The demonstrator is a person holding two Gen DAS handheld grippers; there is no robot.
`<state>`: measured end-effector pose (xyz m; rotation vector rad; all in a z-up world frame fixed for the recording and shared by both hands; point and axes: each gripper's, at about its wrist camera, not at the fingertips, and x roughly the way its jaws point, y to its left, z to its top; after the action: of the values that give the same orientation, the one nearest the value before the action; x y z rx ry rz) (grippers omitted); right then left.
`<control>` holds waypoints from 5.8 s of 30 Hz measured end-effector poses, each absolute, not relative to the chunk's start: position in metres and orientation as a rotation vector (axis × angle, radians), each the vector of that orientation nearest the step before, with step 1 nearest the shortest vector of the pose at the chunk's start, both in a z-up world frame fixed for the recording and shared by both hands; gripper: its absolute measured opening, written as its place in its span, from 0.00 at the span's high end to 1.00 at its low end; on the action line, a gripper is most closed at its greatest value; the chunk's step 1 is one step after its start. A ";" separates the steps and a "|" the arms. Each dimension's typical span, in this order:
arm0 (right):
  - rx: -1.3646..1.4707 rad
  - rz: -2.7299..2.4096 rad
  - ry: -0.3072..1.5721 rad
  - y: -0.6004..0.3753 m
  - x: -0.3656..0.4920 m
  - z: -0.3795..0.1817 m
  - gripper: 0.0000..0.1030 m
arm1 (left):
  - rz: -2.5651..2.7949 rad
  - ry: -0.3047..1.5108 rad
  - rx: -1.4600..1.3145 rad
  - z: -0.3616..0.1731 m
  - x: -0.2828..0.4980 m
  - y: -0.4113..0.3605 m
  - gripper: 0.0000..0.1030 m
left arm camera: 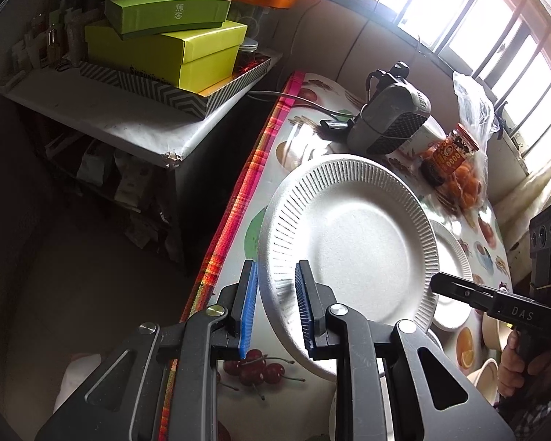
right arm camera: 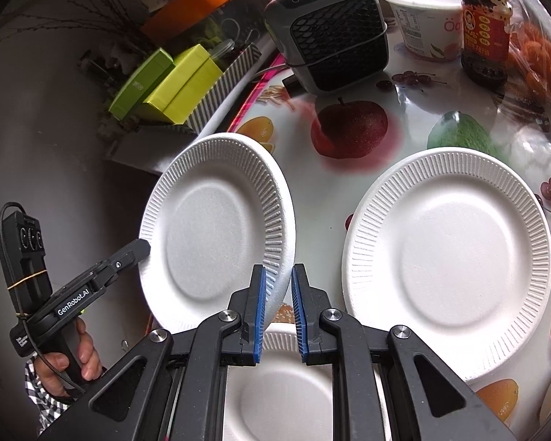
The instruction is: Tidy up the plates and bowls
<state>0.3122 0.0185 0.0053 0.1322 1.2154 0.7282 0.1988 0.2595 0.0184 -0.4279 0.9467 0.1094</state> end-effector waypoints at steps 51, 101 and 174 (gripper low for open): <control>0.090 0.675 1.301 -0.082 0.223 -0.012 0.85 | 0.009 1.089 -0.376 -0.013 0.129 0.156 0.79; -0.313 0.591 1.153 -0.092 0.186 -0.008 0.62 | -0.024 1.070 -0.309 0.006 0.117 0.131 0.63; 0.079 0.424 1.209 -0.133 0.381 -0.019 0.62 | -0.113 1.173 -0.357 -0.023 0.307 0.117 0.66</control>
<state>0.3808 -0.1326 -0.0187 0.0785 1.2094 0.4242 0.3065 0.1170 -0.0226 -0.3571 1.1733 -0.1133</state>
